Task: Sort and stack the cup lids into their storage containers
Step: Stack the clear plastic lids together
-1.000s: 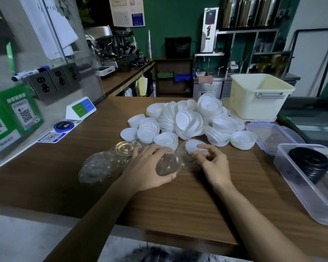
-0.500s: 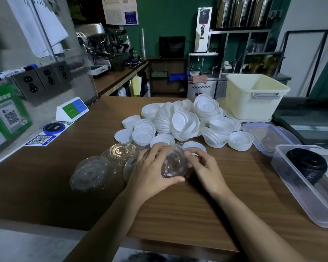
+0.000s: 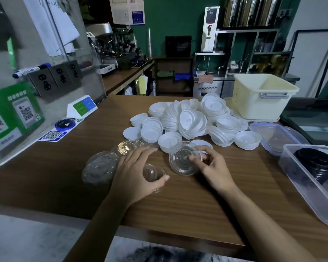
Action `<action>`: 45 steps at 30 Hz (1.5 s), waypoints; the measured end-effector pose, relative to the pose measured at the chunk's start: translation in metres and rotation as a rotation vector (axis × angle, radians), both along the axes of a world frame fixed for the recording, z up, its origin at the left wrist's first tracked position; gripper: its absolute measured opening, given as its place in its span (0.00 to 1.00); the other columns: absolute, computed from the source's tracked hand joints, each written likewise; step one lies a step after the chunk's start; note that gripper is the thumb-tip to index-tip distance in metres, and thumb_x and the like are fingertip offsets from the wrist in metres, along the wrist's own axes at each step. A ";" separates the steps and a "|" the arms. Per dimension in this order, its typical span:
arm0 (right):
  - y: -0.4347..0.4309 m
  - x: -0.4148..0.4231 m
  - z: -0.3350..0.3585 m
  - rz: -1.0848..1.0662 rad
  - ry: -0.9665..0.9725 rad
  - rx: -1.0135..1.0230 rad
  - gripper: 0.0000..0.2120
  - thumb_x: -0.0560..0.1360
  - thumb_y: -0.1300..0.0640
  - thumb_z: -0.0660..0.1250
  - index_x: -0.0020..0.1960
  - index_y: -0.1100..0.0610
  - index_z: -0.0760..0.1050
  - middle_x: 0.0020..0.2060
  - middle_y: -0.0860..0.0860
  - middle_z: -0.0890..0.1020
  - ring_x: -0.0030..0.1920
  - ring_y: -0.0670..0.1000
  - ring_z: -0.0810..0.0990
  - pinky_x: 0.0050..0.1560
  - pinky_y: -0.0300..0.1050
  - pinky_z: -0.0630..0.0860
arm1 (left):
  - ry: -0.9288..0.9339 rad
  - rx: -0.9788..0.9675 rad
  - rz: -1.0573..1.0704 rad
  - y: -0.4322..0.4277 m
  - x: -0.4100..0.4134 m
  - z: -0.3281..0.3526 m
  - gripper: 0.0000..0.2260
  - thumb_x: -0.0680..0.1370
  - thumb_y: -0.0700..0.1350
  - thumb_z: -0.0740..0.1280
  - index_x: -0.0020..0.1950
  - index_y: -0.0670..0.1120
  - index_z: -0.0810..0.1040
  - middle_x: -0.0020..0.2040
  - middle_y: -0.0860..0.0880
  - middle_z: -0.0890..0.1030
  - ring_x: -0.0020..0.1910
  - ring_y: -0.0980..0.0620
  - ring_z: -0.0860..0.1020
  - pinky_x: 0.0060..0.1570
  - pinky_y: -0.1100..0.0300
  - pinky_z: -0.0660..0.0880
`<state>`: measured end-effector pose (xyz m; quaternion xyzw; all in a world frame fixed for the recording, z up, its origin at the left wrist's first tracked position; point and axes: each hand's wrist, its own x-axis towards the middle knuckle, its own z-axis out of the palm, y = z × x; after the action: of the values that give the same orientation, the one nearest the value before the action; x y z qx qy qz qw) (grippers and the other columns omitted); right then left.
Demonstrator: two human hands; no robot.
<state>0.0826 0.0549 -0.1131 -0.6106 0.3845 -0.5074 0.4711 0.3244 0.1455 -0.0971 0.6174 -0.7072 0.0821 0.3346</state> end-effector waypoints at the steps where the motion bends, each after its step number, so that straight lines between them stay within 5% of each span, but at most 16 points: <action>1: 0.000 0.000 0.000 0.003 0.001 -0.005 0.09 0.78 0.60 0.76 0.56 0.50 0.84 0.47 0.56 0.89 0.54 0.60 0.88 0.66 0.67 0.78 | 0.006 0.028 0.013 0.002 0.003 0.000 0.36 0.67 0.73 0.69 0.71 0.58 0.75 0.69 0.62 0.75 0.68 0.57 0.74 0.70 0.53 0.69; 5: 0.000 0.001 0.000 0.002 -0.002 -0.004 0.09 0.78 0.61 0.75 0.57 0.51 0.83 0.47 0.56 0.89 0.55 0.59 0.88 0.66 0.67 0.78 | 0.023 0.110 0.060 0.006 0.004 -0.003 0.35 0.64 0.76 0.69 0.66 0.59 0.78 0.63 0.63 0.79 0.63 0.57 0.77 0.63 0.52 0.75; 10: -0.001 0.002 -0.001 0.004 0.005 -0.013 0.13 0.76 0.54 0.77 0.59 0.48 0.83 0.46 0.57 0.89 0.54 0.60 0.88 0.66 0.67 0.78 | 0.074 0.008 -0.013 -0.003 0.000 -0.003 0.30 0.68 0.67 0.73 0.65 0.53 0.80 0.63 0.59 0.79 0.63 0.56 0.78 0.63 0.59 0.75; 14: -0.002 0.002 -0.003 0.010 -0.008 -0.039 0.19 0.73 0.47 0.77 0.63 0.41 0.81 0.38 0.50 0.83 0.52 0.67 0.85 0.63 0.52 0.77 | 0.150 -0.046 -0.104 -0.013 -0.009 0.002 0.31 0.68 0.63 0.78 0.67 0.50 0.79 0.65 0.57 0.77 0.65 0.58 0.77 0.68 0.61 0.73; 16: -0.002 0.001 -0.002 -0.006 -0.018 -0.055 0.20 0.72 0.46 0.77 0.63 0.39 0.81 0.34 0.55 0.76 0.52 0.71 0.82 0.57 0.51 0.75 | 0.181 -0.074 -0.159 -0.018 -0.017 0.004 0.31 0.68 0.62 0.80 0.67 0.48 0.80 0.63 0.55 0.78 0.62 0.57 0.78 0.65 0.58 0.75; 19: -0.001 0.002 0.000 -0.001 -0.011 -0.076 0.19 0.72 0.45 0.76 0.63 0.38 0.80 0.38 0.66 0.79 0.46 0.64 0.83 0.56 0.57 0.78 | 0.183 -0.070 -0.213 -0.028 -0.030 0.008 0.32 0.68 0.62 0.81 0.66 0.47 0.80 0.63 0.55 0.79 0.63 0.56 0.78 0.66 0.57 0.75; 22: 0.000 0.002 0.001 -0.033 -0.023 -0.080 0.18 0.73 0.46 0.76 0.62 0.38 0.80 0.43 0.69 0.80 0.47 0.65 0.83 0.61 0.61 0.79 | 0.132 -0.051 -0.216 -0.038 -0.036 0.010 0.34 0.68 0.65 0.79 0.68 0.48 0.80 0.66 0.56 0.79 0.67 0.56 0.76 0.68 0.53 0.73; 30: -0.002 -0.002 -0.002 -0.179 -0.022 -0.120 0.18 0.81 0.55 0.74 0.66 0.38 0.76 0.50 0.49 0.89 0.52 0.56 0.87 0.59 0.67 0.81 | 0.177 -0.109 -0.243 -0.044 -0.041 0.010 0.34 0.69 0.65 0.79 0.71 0.52 0.79 0.73 0.56 0.73 0.74 0.56 0.71 0.72 0.56 0.71; 35: 0.001 -0.001 0.002 -0.081 0.004 -0.080 0.13 0.84 0.53 0.67 0.67 0.41 0.76 0.52 0.52 0.88 0.57 0.54 0.86 0.66 0.66 0.77 | 0.209 -0.040 -0.291 -0.050 -0.058 0.016 0.40 0.65 0.65 0.81 0.74 0.56 0.74 0.70 0.58 0.71 0.71 0.59 0.72 0.69 0.61 0.72; 39: 0.003 0.000 0.004 -0.037 -0.016 -0.067 0.13 0.82 0.46 0.65 0.66 0.44 0.79 0.57 0.53 0.86 0.60 0.56 0.85 0.68 0.65 0.77 | 0.143 -0.071 -0.313 -0.059 -0.071 0.017 0.41 0.65 0.59 0.80 0.75 0.51 0.74 0.73 0.56 0.74 0.73 0.55 0.71 0.73 0.53 0.69; 45: -0.004 -0.002 -0.003 -0.050 0.010 -0.072 0.15 0.84 0.57 0.69 0.69 0.47 0.78 0.52 0.59 0.86 0.57 0.61 0.85 0.65 0.58 0.80 | 0.126 0.004 -0.310 -0.052 -0.064 0.017 0.46 0.64 0.69 0.78 0.78 0.57 0.68 0.79 0.58 0.66 0.79 0.59 0.63 0.79 0.55 0.61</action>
<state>0.0809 0.0514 -0.1159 -0.6199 0.3834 -0.5295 0.4340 0.2602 0.0939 -0.0805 0.5054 -0.7718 -0.0108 0.3857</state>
